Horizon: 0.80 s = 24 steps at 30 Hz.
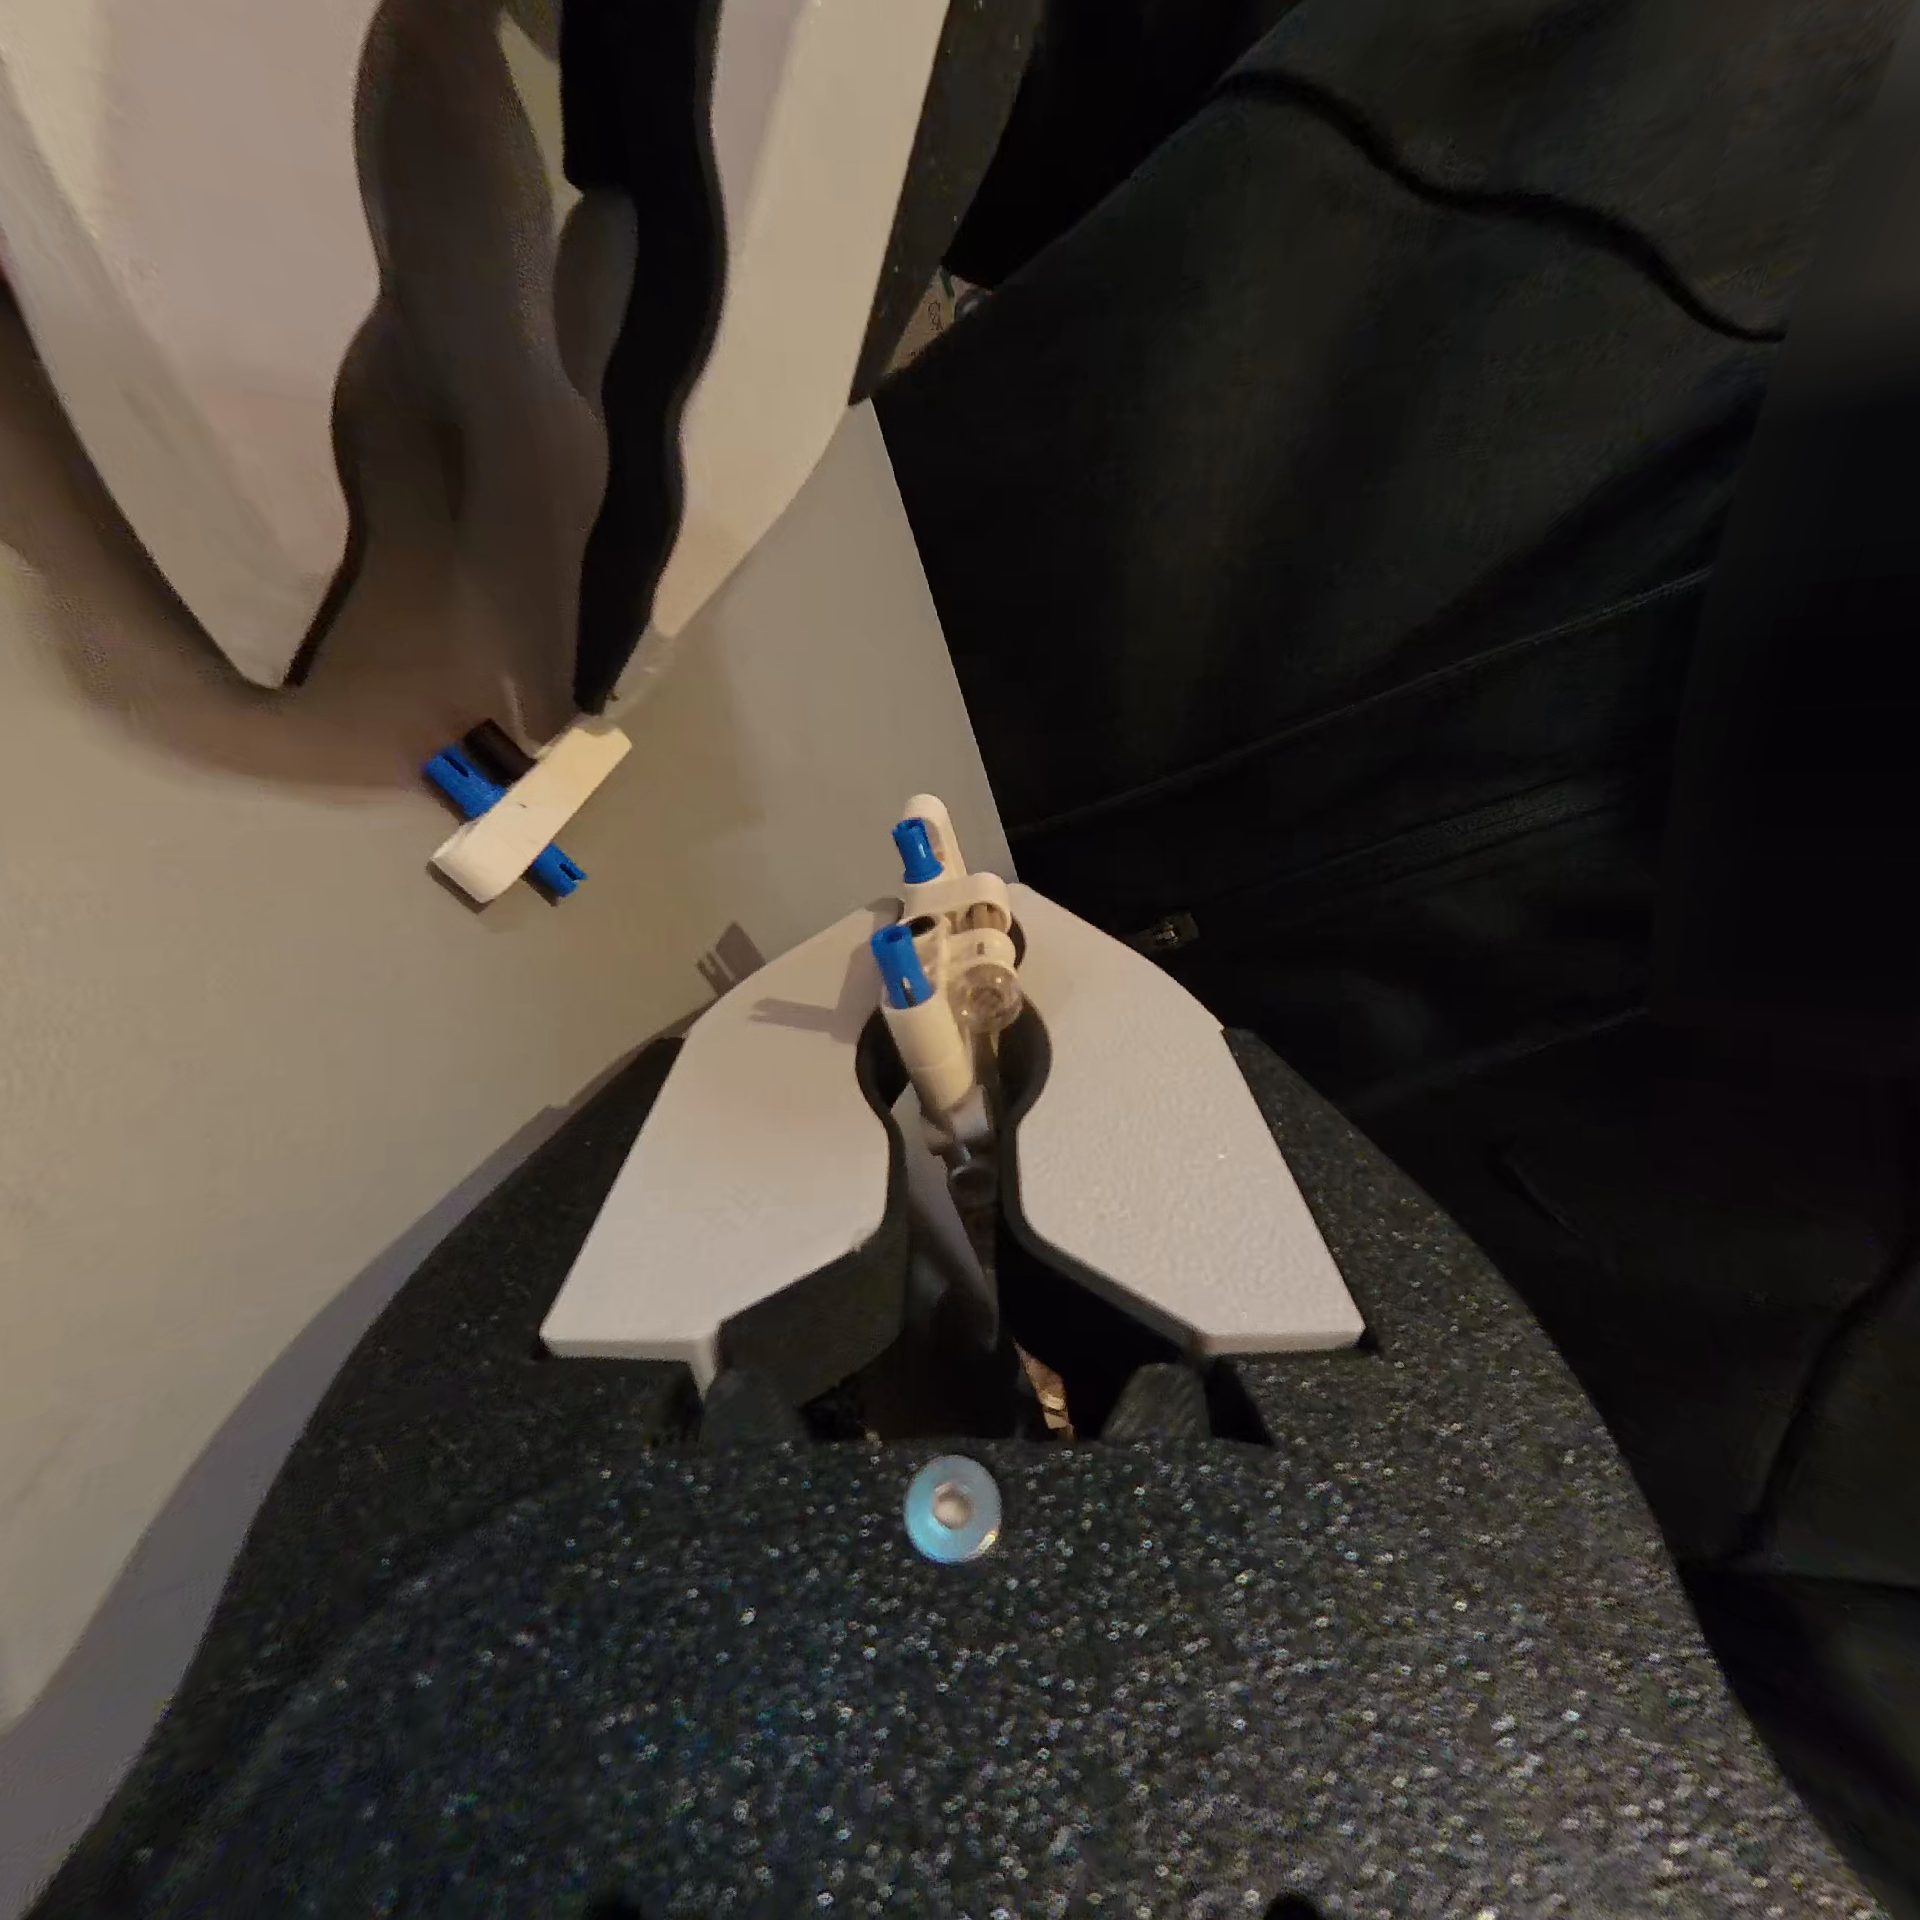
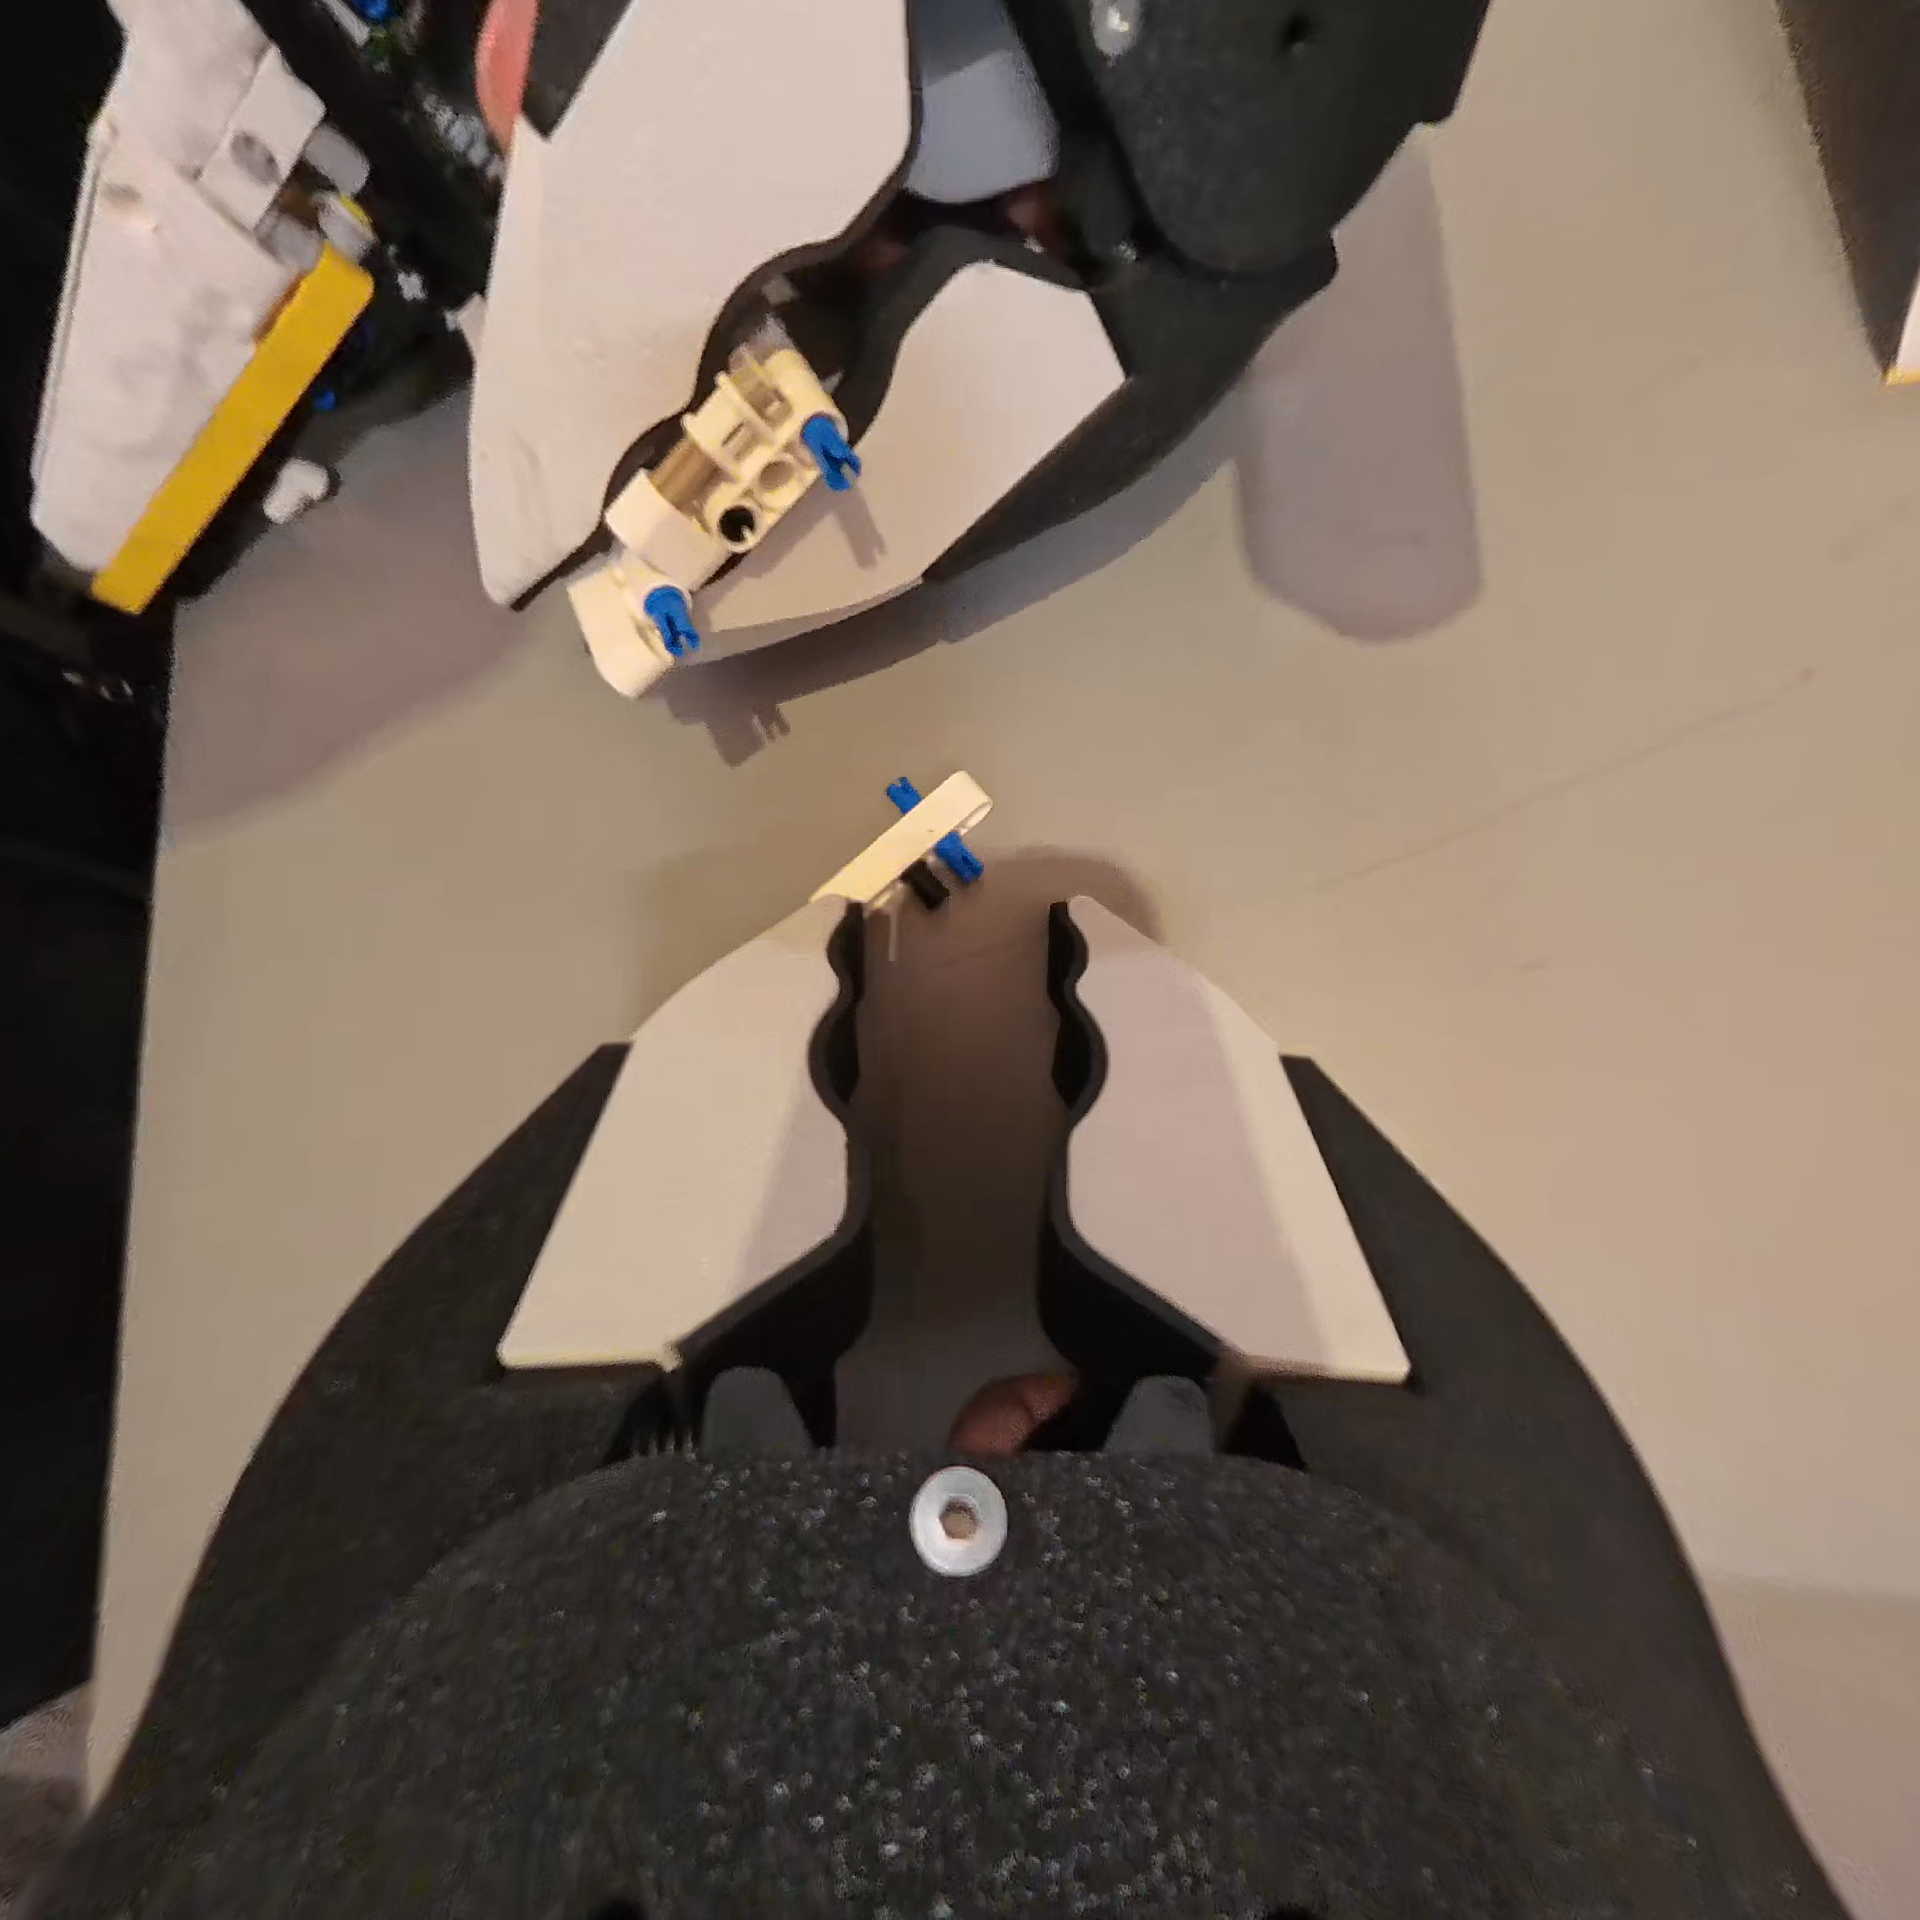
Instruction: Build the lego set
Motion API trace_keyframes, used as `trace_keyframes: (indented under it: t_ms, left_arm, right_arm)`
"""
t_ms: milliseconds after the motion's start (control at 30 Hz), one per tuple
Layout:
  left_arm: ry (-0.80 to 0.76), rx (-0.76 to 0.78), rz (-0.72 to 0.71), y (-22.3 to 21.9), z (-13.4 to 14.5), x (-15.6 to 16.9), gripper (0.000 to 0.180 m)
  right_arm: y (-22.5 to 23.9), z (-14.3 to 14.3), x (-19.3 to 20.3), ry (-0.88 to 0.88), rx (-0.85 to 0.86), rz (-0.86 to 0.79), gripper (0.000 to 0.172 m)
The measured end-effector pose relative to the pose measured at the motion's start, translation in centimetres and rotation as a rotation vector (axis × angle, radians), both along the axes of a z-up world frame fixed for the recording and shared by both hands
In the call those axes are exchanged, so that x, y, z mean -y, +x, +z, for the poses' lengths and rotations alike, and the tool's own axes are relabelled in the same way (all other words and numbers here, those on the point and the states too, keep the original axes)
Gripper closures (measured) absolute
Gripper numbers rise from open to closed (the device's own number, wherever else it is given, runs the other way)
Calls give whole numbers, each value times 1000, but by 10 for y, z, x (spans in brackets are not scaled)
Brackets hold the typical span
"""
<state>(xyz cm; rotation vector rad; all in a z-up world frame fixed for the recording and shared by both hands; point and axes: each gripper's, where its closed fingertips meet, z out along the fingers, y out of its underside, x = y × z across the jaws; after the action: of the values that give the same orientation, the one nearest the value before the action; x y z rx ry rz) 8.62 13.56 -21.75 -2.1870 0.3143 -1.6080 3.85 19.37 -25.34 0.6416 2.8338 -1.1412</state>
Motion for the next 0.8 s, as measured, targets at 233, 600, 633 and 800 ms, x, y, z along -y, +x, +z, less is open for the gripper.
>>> trace_keyframes:
  t_ms: [233,600,633,800]
  left_arm:
    - [-6,14,-7,1,2,1,170]
    - [30,-13,66,-9,1,7,169]
    - [27,-19,74,-10,0,8,169]
    - [27,-30,131,-17,-1,14,169]
  right_arm:
    - [2,5,4,-65,151,-321,139]
    - [12,-4,10,147,31,-500,163]
    - [9,-4,13,149,10,-499,164]
    - [0,-5,24,137,-84,-443,165]
